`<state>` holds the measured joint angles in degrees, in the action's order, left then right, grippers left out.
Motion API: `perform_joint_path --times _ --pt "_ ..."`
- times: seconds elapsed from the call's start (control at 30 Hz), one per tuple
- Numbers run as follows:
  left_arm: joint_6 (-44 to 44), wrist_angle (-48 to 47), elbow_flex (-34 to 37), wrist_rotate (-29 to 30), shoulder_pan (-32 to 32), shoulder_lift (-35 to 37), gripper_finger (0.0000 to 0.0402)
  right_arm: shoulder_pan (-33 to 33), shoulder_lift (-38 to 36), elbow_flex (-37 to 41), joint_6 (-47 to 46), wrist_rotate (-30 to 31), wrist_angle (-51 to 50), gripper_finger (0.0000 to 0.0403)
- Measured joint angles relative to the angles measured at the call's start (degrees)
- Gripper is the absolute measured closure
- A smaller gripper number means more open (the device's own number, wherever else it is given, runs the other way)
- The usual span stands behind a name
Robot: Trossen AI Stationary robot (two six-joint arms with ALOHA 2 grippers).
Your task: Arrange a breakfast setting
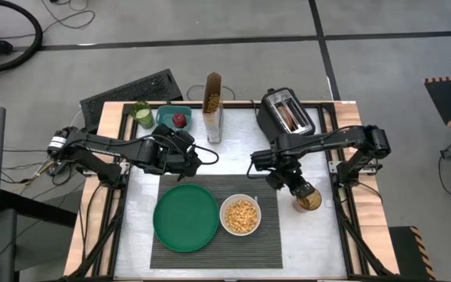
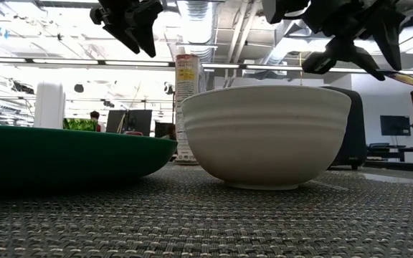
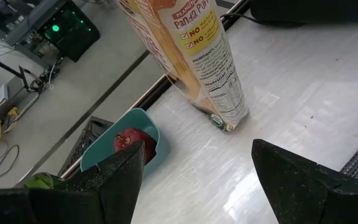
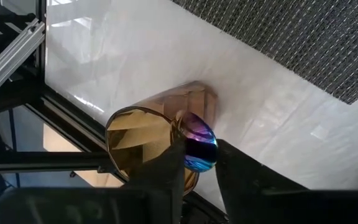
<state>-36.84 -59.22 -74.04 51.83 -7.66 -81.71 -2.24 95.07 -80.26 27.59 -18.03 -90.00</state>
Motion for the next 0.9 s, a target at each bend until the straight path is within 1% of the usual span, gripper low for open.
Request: perform_joint_path --times 0.27,0.53,0.9 --pt "-0.02 0.00 0.00 0.02 0.00 0.00 0.0121 0.00 -0.04 0.00 0.67 -0.35 -0.20 0.0318" --pt "-0.41 0.00 0.00 0.00 0.00 0.00 0.0121 0.00 -0.73 -0.03 -2.50 -0.28 -0.17 0.0331" --pt "-0.47 0.00 0.00 0.00 0.05 0.00 0.0121 0.00 -1.79 -0.03 -11.64 2.08 -0.01 0.0333"
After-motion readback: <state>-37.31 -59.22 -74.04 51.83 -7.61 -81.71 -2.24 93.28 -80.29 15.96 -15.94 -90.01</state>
